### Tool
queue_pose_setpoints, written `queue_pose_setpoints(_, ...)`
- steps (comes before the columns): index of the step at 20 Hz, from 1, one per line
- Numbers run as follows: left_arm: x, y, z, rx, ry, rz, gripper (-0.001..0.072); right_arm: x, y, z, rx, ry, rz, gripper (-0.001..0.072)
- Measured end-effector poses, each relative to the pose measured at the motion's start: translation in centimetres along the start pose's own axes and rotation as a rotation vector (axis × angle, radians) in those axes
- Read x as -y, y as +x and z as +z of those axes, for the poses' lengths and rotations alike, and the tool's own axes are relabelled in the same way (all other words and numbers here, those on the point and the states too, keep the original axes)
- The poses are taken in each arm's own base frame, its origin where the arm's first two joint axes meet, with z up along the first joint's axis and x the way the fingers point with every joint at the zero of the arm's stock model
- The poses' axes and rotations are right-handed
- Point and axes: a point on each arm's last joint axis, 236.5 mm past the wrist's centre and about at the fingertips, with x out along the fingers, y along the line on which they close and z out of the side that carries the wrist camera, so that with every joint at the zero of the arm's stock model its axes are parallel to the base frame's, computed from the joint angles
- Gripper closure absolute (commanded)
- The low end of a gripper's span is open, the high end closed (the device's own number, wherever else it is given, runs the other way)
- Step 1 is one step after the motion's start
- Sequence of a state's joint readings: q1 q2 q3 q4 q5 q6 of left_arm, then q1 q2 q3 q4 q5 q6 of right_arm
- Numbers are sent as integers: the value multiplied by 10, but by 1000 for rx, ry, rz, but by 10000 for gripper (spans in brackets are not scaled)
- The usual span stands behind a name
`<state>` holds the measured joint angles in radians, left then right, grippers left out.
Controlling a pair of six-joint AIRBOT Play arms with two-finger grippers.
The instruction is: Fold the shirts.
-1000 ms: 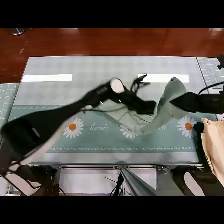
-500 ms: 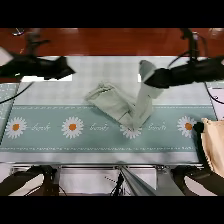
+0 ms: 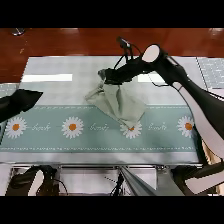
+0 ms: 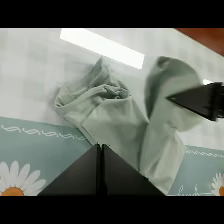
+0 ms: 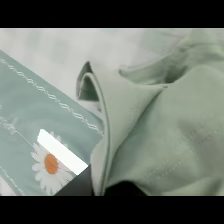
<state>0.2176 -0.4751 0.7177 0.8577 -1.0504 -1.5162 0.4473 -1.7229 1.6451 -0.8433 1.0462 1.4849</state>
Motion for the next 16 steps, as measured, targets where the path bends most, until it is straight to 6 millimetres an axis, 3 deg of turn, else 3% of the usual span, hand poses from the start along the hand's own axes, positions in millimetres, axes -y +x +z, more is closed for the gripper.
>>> queue_pose_setpoints(2,-5,3,-11,-9,-21,-5,684,-1,20,1,-9,46,41,683)
queue_pose_setpoints(3,-7,5,-16,-18,-32,-6,684,-1,28,1,-12,70,60,548)
queue_pose_setpoints(4,-11,8,-21,-28,-44,-4,685,-1,35,0,-19,97,78,186)
queue_pose_setpoints(5,-14,11,-24,-31,-57,-3,684,-3,40,0,-25,122,103,89)
queue_pose_setpoints(7,-23,19,-33,-44,-82,4,684,-6,45,-5,-53,154,141,90)
queue_pose_setpoints(9,-31,26,-39,-57,-106,13,684,-6,31,-5,-78,176,175,91)
queue_pose_setpoints(11,-37,32,-44,-71,-119,20,684,-1,-4,0,-86,172,187,91)
queue_pose_setpoints(13,-41,36,-47,-81,-128,26,684,8,-61,2,-75,119,144,91)
queue_pose_setpoints(16,-43,38,-49,-90,-128,28,684,54,-158,-15,-5,60,-120,92)
